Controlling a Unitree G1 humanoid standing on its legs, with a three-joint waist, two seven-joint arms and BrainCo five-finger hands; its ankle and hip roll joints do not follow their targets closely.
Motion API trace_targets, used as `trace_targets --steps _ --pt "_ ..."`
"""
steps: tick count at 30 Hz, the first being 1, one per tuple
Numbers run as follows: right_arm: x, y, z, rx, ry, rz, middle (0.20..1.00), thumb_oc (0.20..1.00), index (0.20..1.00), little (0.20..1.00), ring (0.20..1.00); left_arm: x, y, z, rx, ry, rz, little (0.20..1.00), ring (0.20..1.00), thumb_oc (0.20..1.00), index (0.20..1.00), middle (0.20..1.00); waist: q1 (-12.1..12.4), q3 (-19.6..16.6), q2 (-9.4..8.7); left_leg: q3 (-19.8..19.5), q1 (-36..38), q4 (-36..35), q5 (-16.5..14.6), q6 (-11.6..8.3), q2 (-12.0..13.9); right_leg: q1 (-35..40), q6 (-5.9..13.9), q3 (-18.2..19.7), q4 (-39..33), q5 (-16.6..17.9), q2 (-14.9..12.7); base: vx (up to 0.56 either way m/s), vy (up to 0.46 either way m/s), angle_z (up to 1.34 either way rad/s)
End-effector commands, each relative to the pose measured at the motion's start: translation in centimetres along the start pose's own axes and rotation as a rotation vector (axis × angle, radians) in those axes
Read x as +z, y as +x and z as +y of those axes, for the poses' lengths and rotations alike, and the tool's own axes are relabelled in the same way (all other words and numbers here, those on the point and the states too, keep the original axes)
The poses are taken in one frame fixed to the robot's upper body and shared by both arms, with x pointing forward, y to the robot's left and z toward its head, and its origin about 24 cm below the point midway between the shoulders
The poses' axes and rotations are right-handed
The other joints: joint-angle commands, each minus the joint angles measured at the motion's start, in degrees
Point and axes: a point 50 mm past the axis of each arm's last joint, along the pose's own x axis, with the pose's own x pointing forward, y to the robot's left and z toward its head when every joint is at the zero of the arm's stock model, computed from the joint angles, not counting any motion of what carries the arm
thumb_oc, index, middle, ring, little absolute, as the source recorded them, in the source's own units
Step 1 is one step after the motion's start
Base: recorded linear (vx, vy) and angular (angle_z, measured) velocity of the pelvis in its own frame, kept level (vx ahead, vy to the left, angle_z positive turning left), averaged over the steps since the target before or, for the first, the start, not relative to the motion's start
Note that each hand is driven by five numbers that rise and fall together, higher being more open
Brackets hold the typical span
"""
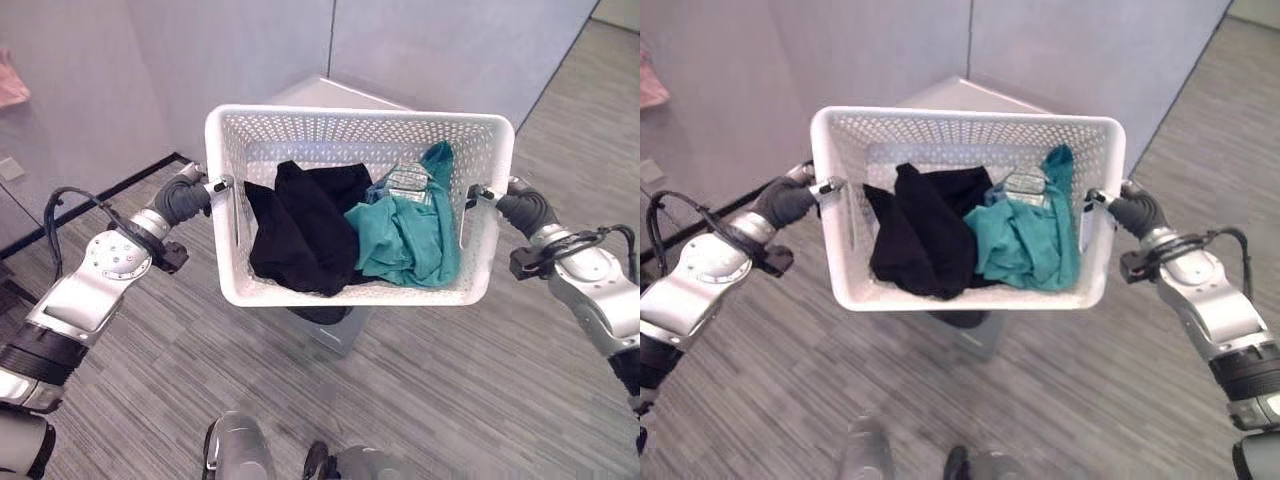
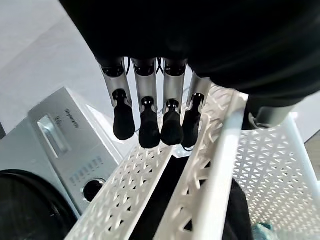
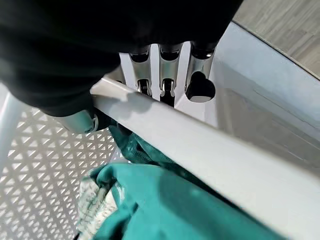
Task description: Grab the laundry basket,head to the washer,open it,put in the laundry and shut it.
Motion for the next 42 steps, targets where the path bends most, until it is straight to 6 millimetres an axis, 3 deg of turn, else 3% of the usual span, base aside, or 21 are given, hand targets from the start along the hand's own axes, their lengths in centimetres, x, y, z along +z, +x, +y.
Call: trace_targets --steps 1,2,3,5,10,17,20,23,25,26,28,31,33,34,35,36,37,39,40,41,42 --pt "5.6 0.1 -5.9 -0.219 -0.099 -0.174 0.200 0.200 0.200 0.200 0.200 1.2 -0.6 7.1 0.338 -0.093 -0.041 0.200 0.200 0.200 0.200 0.200 3.1 -1.4 4.54 -3.1 1.8 -8.2 1.7 3.35 -4.3 2.5 3.96 9.1 -7.8 -0.4 -5.9 0.18 0.211 -0.34" --pt "5.6 0.1 -5.9 -0.219 -0.099 -0.174 0.200 0.200 0.200 0.200 0.200 1.2 -0.6 7.1 0.338 -0.093 -0.041 0.200 0.200 0.200 0.200 0.200 3.1 -1.4 4.54 -3.1 1.8 -8.2 1.7 3.35 -4.3 2.5 3.96 9.1 -7.8 -0.4 -5.9 0.26 0.449 -0.52" --pt "4.4 0.6 -4.4 -0.182 -0.068 -0.144 0.200 0.200 0.200 0.200 0.200 1.0 -0.4 7.1 0.334 -0.089 -0.032 0.200 0.200 0.200 0.200 0.200 3.6 -2.5 6.79 -2.6 3.2 -8.6 0.9 2.17 -5.7 3.1 5.54 10.4 -5.9 -0.5 -8.0 0.27 0.475 -0.40" --pt "3.8 1.1 -3.3 -0.148 -0.056 -0.125 0.200 0.200 0.200 0.200 0.200 0.6 -0.5 7.0 0.320 -0.073 -0.011 0.200 0.200 0.200 0.200 0.200 4.2 -3.9 7.37 -2.0 5.0 -8.8 -0.1 2.42 -7.5 3.7 7.12 11.3 -7.0 0.9 -10.2 0.32 0.481 -0.29" --pt "5.3 2.7 -1.3 -0.111 -0.025 -0.185 0.200 0.200 0.200 0.200 0.200 1.3 0.2 8.1 0.356 -0.040 -0.016 0.200 0.200 0.200 0.200 0.200 5.3 -5.2 6.39 0.1 7.0 -9.2 -3.0 3.91 -10.3 4.5 10.14 12.3 -11.2 4.2 -13.3 0.17 0.213 -0.52" --pt "6.2 3.5 -2.8 -0.213 0.000 -0.196 0.200 0.200 0.200 0.200 0.200 2.3 1.9 7.7 0.369 -0.057 -0.047 0.200 0.200 0.200 0.200 0.200 5.1 -4.8 4.98 0.3 5.1 -7.5 -4.2 4.05 -10.8 4.8 10.80 10.5 -11.7 4.4 -13.8 0.04 0.036 0.23" --pt "6.4 2.9 -6.2 -0.360 -0.005 -0.181 0.200 0.200 0.200 0.200 0.200 4.1 4.3 6.0 0.330 -0.090 -0.103 0.200 0.200 0.200 0.200 0.200 3.2 -3.8 3.86 7.5 -1.2 2.9 -7.6 3.82 -10.1 5.4 11.63 5.8 -11.0 4.3 -16.6 -0.03 0.123 0.61" --pt "6.9 2.7 -7.3 -0.408 -0.040 -0.177 0.200 0.200 0.200 0.200 0.200 4.7 5.0 5.3 0.305 -0.093 -0.121 0.200 0.200 0.200 0.200 0.200 3.6 -3.6 4.47 10.4 -1.0 5.0 -9.9 5.12 -10.6 5.9 12.56 5.6 -10.4 5.5 -18.8 0.09 0.222 0.54" --pt "5.9 2.6 -7.6 -0.425 -0.021 -0.139 0.200 0.200 0.200 0.200 0.200 4.8 5.0 5.3 0.289 -0.056 -0.116 0.200 0.200 0.200 0.200 0.200 4.0 -4.3 5.37 9.5 0.8 4.6 -12.3 8.47 -15.0 4.5 13.37 6.8 -5.3 11.5 -23.1 0.19 0.407 -0.02" --pt "5.8 2.6 -7.8 -0.433 -0.028 -0.129 0.200 0.200 0.200 0.200 0.200 4.6 5.0 5.3 0.284 -0.049 -0.104 0.200 0.200 0.200 0.200 0.200 3.7 -4.1 5.74 9.8 1.6 4.0 -12.5 9.73 -15.9 3.0 12.72 8.5 -1.9 12.9 -23.5 0.19 0.472 -0.39" --pt "6.2 2.8 -8.3 -0.454 -0.026 -0.134 0.200 0.200 0.200 0.200 0.200 4.6 5.0 6.0 0.290 -0.022 -0.083 0.200 0.200 0.200 0.200 0.200 3.4 -3.5 6.92 10.4 4.0 2.3 -12.9 11.66 -17.2 -0.7 11.04 9.9 5.2 12.1 -23.0 0.13 0.341 -0.49" --pt "7.0 3.3 -8.6 -0.463 -0.026 -0.141 0.200 0.200 0.200 0.200 0.200 4.6 5.0 6.6 0.293 -0.010 -0.069 0.200 0.200 0.200 0.200 0.200 3.3 -2.6 7.93 11.7 7.1 0.4 -13.4 12.07 -17.5 -3.9 10.92 5.7 7.4 10.4 -22.7 0.14 0.179 -0.37" --pt "7.3 4.0 -8.6 -0.459 -0.018 -0.127 0.200 0.200 0.200 0.200 0.200 4.3 4.6 7.1 0.297 -0.011 -0.057 0.200 0.200 0.200 0.200 0.200 2.5 -2.0 8.48 13.1 11.7 -2.7 -13.6 11.26 -17.2 -6.6 10.72 -1.3 1.6 7.2 -17.4 0.24 0.035 -0.65" --pt "6.9 4.2 -8.4 -0.457 -0.002 -0.116 0.200 0.200 0.200 0.200 0.200 3.9 4.4 7.3 0.307 -0.019 -0.047 0.200 0.200 0.200 0.200 0.200 2.5 -2.2 8.32 12.7 13.2 -3.2 -14.7 10.82 -17.0 -6.9 11.76 -2.4 -0.1 6.5 -15.9 0.39 -0.093 -0.32" --pt "6.2 4.3 -8.2 -0.451 -0.003 -0.094 0.200 0.200 0.200 0.200 0.200 3.1 3.9 7.4 0.319 -0.032 -0.027 0.200 0.200 0.200 0.200 0.200 2.0 -2.8 7.46 12.5 14.0 -2.8 -15.8 9.90 -16.7 -5.3 11.01 -2.9 -5.0 5.8 -12.5 0.38 -0.166 -0.01" --pt "5.3 3.7 -8.6 -0.463 0.003 -0.072 0.200 0.200 0.200 0.200 0.200 2.4 3.6 7.3 0.332 -0.055 -0.015 0.200 0.200 0.200 0.200 0.200 1.0 -2.8 5.88 11.3 12.8 0.8 -16.1 9.70 -17.4 -5.2 9.15 4.7 -5.7 5.8 -9.6 0.34 -0.208 0.12" --pt "4.8 3.3 -8.8 -0.465 0.011 -0.066 0.200 0.200 0.200 0.200 0.200 2.0 3.5 6.9 0.332 -0.075 -0.010 0.200 0.200 0.200 0.200 0.200 0.7 -2.8 5.30 10.8 12.5 4.2 -16.9 9.35 -17.4 -4.5 8.35 8.5 -5.8 5.4 -7.7 0.27 -0.192 0.54" --pt "4.6 3.2 -8.7 -0.463 0.024 -0.071 0.200 0.200 0.200 0.200 0.200 1.6 3.3 6.6 0.337 -0.092 -0.007 0.200 0.200 0.200 0.200 0.200 0.9 -3.1 4.98 11.8 11.4 10.1 -15.8 8.43 -16.1 -3.1 7.14 7.9 -6.8 5.6 -7.3 0.13 -0.180 0.84" --pt "4.8 2.9 -9.3 -0.477 0.031 -0.083 0.200 0.200 0.200 0.200 0.200 1.6 3.0 6.5 0.342 -0.106 -0.013 0.200 0.200 0.200 0.200 0.200 2.3 -1.0 4.61 8.4 2.5 30.5 -9.2 7.19 -13.8 -0.6 4.42 8.7 -7.6 5.1 -6.0 0.04 -0.246 0.54" --pt "4.9 2.7 -9.6 -0.481 0.024 -0.079 0.200 0.200 0.200 0.200 0.200 1.4 2.7 6.8 0.357 -0.111 -0.007 0.200 0.200 0.200 0.200 0.200 3.4 -0.2 4.32 4.8 -1.3 38.7 -7.9 7.78 -14.6 0.1 2.93 9.8 -8.3 4.4 -4.7 0.04 -0.243 0.23" --pt "5.0 2.7 -9.6 -0.481 0.024 -0.080 0.200 0.200 0.200 0.200 0.200 1.4 2.6 6.8 0.358 -0.111 -0.007 0.200 0.200 0.200 0.200 0.200 3.0 -0.4 4.43 4.4 -2.1 39.2 -7.8 7.76 -14.6 -0.3 2.88 9.4 -8.3 4.6 -4.6 0.13 -0.113 0.29"
